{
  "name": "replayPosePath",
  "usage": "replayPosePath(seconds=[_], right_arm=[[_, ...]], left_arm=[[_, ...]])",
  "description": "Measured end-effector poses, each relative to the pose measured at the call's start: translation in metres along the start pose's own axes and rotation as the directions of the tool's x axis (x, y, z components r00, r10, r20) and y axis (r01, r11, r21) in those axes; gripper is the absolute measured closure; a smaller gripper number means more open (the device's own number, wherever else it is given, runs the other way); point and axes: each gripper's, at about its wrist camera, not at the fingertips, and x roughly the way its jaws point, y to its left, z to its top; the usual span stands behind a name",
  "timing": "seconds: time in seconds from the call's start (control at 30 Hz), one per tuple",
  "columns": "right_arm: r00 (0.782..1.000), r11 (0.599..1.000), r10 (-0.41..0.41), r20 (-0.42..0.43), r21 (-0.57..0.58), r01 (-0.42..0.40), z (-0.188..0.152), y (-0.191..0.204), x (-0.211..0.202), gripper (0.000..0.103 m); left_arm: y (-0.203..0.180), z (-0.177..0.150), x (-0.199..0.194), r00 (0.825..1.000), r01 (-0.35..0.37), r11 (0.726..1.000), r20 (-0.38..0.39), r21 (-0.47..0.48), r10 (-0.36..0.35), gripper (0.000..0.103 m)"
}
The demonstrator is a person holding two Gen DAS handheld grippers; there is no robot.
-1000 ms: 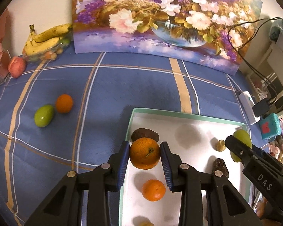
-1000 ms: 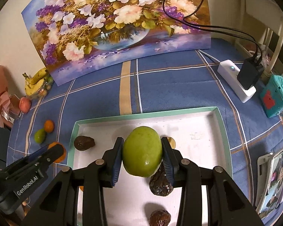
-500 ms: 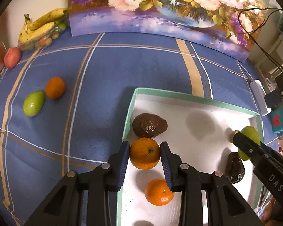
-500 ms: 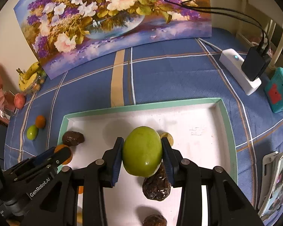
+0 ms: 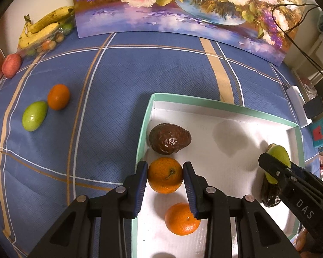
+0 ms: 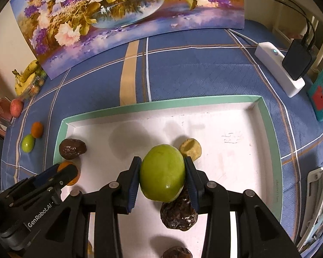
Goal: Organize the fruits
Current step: 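Lower and release the tangerine with the left gripper while the right gripper releases the pear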
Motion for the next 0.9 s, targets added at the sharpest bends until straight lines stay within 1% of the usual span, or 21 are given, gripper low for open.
replayPosePath(seconds=[0.43,0.5,0.57,0.7,0.9], right_arm=[[1.000,1.000,-0.008,-0.009,-0.004,0.008,0.001,0.002,0.002,0.062],[1.000,1.000,-0.004,-0.009,-0.003,0.004,0.001,0.001,0.002,0.062],[1.000,1.000,-0.007,-0.007,-0.006,0.007,0.000,0.002,0.001,0.062],[1.000,1.000,-0.004,0.020,-0.009,0.004,0.002,0.003,-0.010,0.062],[0.998,1.000,-0.001,0.070,-0.007,0.001,0.007,0.003,-0.032,0.062]], left_arm=[[-0.001,0.000,0.001,1.000,0.001,1.000,-0.013,0.013,-0.001,0.065],[-0.002,0.001,0.000,1.000,0.003,1.000,-0.011,0.017,-0.003,0.064],[-0.002,0.001,-0.002,1.000,0.015,1.000,-0.006,0.015,-0.015,0.059],[-0.002,0.002,-0.009,1.000,0.016,1.000,0.011,0.016,-0.017,0.059],[0.000,0.006,-0.028,0.998,0.031,0.999,0.056,0.008,-0.032,0.058]])
